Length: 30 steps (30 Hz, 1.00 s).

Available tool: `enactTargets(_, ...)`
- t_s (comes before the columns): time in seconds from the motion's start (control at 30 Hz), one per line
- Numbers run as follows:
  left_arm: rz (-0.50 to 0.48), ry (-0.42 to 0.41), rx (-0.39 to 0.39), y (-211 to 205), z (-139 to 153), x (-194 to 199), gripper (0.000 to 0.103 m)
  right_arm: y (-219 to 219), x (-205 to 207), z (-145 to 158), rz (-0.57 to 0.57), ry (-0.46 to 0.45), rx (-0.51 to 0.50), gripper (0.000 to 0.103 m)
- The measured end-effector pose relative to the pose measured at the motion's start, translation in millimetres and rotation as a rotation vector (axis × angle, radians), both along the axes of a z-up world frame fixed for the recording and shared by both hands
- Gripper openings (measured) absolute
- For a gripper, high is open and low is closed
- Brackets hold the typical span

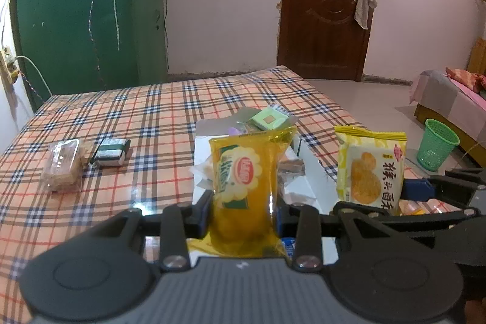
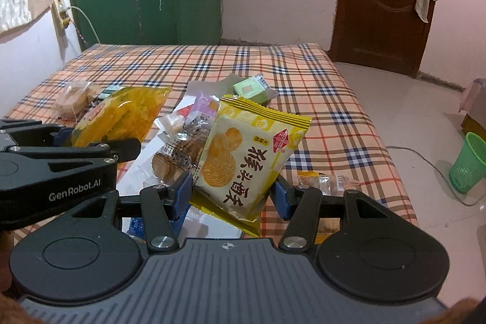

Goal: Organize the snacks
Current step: 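Open both tools to drop the yellow bags into the box, then withdraw both tools from the box toward the bread bag and green packet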

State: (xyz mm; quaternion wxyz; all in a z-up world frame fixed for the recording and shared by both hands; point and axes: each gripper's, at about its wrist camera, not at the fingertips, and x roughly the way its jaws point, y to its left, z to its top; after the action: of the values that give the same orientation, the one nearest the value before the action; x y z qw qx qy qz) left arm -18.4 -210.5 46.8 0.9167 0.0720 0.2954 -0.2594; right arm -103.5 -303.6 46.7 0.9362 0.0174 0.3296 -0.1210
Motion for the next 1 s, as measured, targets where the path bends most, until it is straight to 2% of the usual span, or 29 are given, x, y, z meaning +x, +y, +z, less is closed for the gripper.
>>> enactTargets(0.37,0.009,0.01,0.007,1,-4,6,0.036,-1,16,-10,0.036,0.034,-0.027,0.069)
enactTargets(0.43,0.01,0.014,0.007,2,-5,8,0.036,0,16,-12,0.04,0.034,-0.043,0.078)
enactTargets(0.47,0.012,0.015,0.009,3,-6,8,0.036,1,16,-13,0.041,0.032,-0.046,0.086)
enactTargets(0.57,0.017,0.026,0.008,5,-7,11,0.036,0,15,-14,0.039,0.026,-0.038,0.088)
enactTargets(0.77,-0.015,0.028,-0.001,0,-7,11,0.036,-6,6,-6,-0.037,-0.021,-0.047,0.093)
enactTargets(0.93,-0.099,0.053,-0.07,-5,-5,10,0.036,-14,-2,4,-0.107,-0.066,-0.063,0.095)
enactTargets(0.97,-0.108,0.053,-0.078,-5,-5,10,0.038,-16,-4,5,-0.117,-0.071,-0.063,0.095)
enactTargets(1.0,-0.109,0.051,-0.082,-5,-5,11,0.044,-17,-5,6,-0.126,-0.075,-0.062,0.095)
